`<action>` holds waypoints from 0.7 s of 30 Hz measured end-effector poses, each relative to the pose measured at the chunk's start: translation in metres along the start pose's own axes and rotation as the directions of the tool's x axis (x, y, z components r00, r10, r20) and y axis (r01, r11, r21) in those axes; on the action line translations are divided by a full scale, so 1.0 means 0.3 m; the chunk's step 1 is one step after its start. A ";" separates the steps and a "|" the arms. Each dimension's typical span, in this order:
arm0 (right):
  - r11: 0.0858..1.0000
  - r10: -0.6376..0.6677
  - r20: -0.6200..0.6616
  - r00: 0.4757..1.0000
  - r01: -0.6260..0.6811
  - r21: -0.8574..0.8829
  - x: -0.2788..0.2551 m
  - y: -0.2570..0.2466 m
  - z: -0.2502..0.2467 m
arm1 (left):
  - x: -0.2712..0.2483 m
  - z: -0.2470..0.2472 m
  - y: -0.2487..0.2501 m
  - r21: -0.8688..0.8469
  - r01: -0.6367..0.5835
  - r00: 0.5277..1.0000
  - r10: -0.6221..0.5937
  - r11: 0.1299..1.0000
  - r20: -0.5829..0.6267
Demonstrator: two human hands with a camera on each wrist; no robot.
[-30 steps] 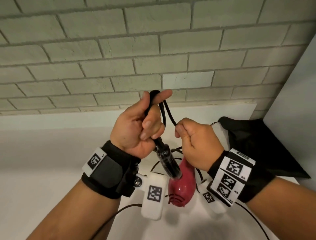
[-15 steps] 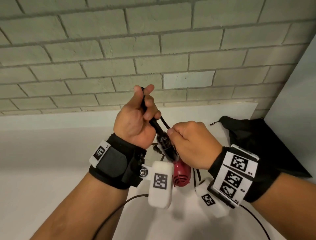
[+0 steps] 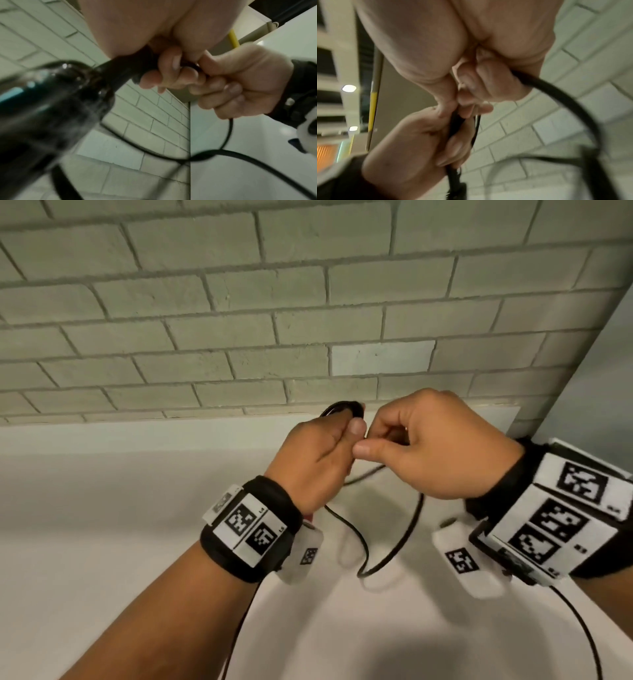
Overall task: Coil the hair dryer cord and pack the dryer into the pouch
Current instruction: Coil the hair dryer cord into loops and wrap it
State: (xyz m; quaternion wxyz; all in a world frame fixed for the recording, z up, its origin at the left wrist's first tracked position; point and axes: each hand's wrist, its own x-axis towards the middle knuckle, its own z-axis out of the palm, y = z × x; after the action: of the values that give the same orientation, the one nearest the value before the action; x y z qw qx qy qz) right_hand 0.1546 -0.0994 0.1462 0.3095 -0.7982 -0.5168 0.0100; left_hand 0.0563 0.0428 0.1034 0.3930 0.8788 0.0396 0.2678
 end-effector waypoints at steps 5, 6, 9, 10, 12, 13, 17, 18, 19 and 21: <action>0.965 -0.126 0.068 0.990 0.138 -0.223 0.018 0.017 0.017 | -0.001 -0.077 -0.007 0.029 -0.057 0.985 0.052 0.998 0.165; 0.959 -0.123 0.097 0.988 0.143 -0.244 0.021 0.011 0.015 | -0.004 -0.086 -0.005 0.013 -0.061 0.978 0.057 0.998 0.200; 0.997 -0.033 0.240 0.970 0.049 -0.059 0.054 0.007 -0.004 | -0.017 -0.092 0.016 -0.098 -0.031 0.947 0.061 0.995 0.316; 1.000 -0.004 0.307 0.952 0.002 0.006 0.067 0.010 -0.015 | -0.022 -0.089 0.016 -0.098 -0.029 0.938 0.061 0.995 0.342; 0.998 0.032 0.376 0.926 -0.053 0.045 0.077 0.018 -0.036 | -0.028 -0.082 0.005 -0.062 -0.038 0.938 0.057 0.997 0.341; 0.999 0.036 0.358 0.933 -0.047 0.021 0.077 0.025 -0.044 | -0.029 -0.082 -0.003 -0.047 -0.032 0.945 0.045 0.998 0.325; 0.998 -0.058 0.223 0.973 0.057 0.013 0.067 0.051 -0.059 | -0.029 -0.084 -0.019 -0.084 0.025 0.954 0.002 0.996 0.298; 0.996 -0.070 0.236 0.969 0.053 0.076 0.069 0.056 -0.057 | -0.029 -0.082 -0.014 -0.106 0.033 0.952 0.001 0.994 0.307; 0.989 -0.073 0.258 0.964 0.036 0.145 0.072 0.060 -0.053 | -0.028 -0.079 -0.010 -0.135 0.049 0.949 -0.004 0.990 0.315; 0.949 -0.074 0.296 0.952 -0.023 0.314 0.084 0.065 -0.046 | -0.027 -0.066 0.003 -0.231 0.095 0.944 -0.015 0.968 0.329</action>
State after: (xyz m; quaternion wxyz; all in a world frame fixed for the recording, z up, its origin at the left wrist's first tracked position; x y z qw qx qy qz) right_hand 0.1868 -0.0905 0.1550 0.3491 -0.7210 -0.5603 0.2105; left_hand 0.0394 0.0532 0.1114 0.5065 0.8544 -0.0341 0.1113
